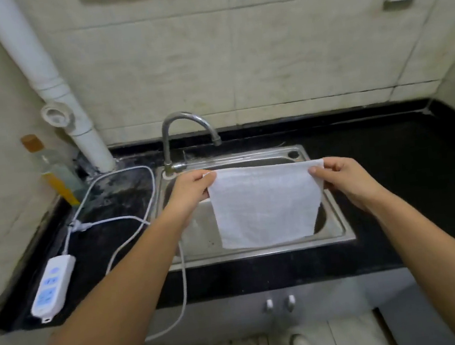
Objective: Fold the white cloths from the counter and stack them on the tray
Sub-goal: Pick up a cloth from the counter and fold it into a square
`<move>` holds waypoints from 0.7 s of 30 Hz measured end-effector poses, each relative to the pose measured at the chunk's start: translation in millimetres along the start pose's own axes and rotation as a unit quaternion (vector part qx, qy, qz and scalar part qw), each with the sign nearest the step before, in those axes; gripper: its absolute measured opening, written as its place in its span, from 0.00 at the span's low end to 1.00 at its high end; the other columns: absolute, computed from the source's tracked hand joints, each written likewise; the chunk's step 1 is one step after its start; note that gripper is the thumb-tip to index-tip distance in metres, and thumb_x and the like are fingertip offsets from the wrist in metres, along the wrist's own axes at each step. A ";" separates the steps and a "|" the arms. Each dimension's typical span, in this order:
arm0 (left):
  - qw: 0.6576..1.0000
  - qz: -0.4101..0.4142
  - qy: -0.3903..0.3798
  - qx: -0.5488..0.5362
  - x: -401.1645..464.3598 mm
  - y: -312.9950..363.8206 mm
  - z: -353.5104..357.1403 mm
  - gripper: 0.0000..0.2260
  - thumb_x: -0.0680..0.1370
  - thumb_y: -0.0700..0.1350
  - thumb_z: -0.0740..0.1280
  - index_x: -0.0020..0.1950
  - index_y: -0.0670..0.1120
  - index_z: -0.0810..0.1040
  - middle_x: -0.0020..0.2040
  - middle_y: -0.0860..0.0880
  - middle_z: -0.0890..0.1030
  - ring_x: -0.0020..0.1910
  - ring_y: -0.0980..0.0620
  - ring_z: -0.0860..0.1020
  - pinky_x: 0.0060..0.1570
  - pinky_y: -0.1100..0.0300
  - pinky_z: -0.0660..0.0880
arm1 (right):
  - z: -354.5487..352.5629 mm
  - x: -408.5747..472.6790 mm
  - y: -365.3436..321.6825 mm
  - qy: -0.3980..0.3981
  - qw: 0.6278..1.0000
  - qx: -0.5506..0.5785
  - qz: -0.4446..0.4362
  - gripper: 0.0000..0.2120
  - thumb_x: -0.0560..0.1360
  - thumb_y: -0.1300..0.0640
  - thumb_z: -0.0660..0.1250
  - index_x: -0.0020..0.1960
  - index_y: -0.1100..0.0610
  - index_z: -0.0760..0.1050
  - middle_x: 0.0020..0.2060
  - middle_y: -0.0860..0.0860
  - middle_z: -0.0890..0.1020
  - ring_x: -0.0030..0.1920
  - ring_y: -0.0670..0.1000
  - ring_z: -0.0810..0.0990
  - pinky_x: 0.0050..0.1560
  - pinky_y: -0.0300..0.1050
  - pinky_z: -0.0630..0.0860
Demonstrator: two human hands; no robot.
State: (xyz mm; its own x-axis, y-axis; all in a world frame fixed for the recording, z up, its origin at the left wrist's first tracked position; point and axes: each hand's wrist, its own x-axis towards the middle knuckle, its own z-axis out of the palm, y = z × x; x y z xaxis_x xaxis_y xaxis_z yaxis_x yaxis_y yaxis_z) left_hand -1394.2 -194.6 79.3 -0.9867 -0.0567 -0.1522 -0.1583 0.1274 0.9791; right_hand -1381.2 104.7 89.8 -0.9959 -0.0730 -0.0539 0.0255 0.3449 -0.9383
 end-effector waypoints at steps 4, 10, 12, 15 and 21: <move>0.988 0.020 -0.077 0.131 21.6 14.2 89.5 0.07 0.77 0.44 0.67 0.42 0.45 0.82 0.36 0.48 0.80 0.34 0.54 0.75 0.36 0.65 0.73 | -84.4 -5.5 22.9 0.082 0.996 -0.035 0.023 0.06 0.78 0.57 0.64 0.48 0.55 0.81 0.41 0.49 0.82 0.40 0.45 0.79 0.40 0.39 0.72; 0.972 0.065 -0.079 0.212 71.9 48.2 234.8 0.07 0.78 0.43 0.65 0.42 0.42 0.79 0.35 0.49 0.76 0.36 0.52 0.73 0.39 0.59 0.70 | -205.0 29.3 64.9 0.169 0.982 -0.075 0.036 0.12 0.79 0.55 0.62 0.46 0.63 0.79 0.39 0.55 0.77 0.38 0.51 0.74 0.39 0.42 0.70; 0.981 0.057 -0.056 0.175 87.2 54.9 283.0 0.05 0.78 0.42 0.65 0.46 0.44 0.79 0.37 0.50 0.76 0.39 0.51 0.73 0.44 0.58 0.70 | -246.3 39.9 77.5 0.177 0.983 -0.045 0.030 0.09 0.79 0.57 0.62 0.43 0.56 0.79 0.40 0.52 0.80 0.41 0.49 0.77 0.43 0.42 0.74; 0.993 0.045 -0.058 0.094 96.5 58.3 330.5 0.04 0.77 0.42 0.65 0.43 0.47 0.78 0.38 0.49 0.75 0.40 0.50 0.72 0.44 0.55 0.69 | -294.3 48.9 98.6 0.156 0.987 -0.004 0.031 0.09 0.78 0.59 0.63 0.43 0.51 0.79 0.41 0.49 0.81 0.45 0.47 0.79 0.47 0.43 0.76; 0.977 -0.066 -0.201 0.034 70.1 4.2 362.8 0.05 0.79 0.38 0.62 0.46 0.45 0.76 0.46 0.45 0.77 0.51 0.50 0.75 0.60 0.53 0.70 | -331.3 25.3 167.4 0.044 0.995 0.015 0.093 0.08 0.77 0.62 0.64 0.45 0.52 0.80 0.38 0.51 0.80 0.41 0.45 0.78 0.39 0.34 0.76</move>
State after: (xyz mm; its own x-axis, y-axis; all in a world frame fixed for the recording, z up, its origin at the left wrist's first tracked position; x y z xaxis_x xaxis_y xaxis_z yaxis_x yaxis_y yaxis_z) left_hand -1477.1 161.2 23.9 -0.8902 0.3147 -0.3295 -0.2731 0.2105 0.9387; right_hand -1430.9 470.6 44.5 -0.9774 0.0723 -0.1988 0.2115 0.3160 -0.9249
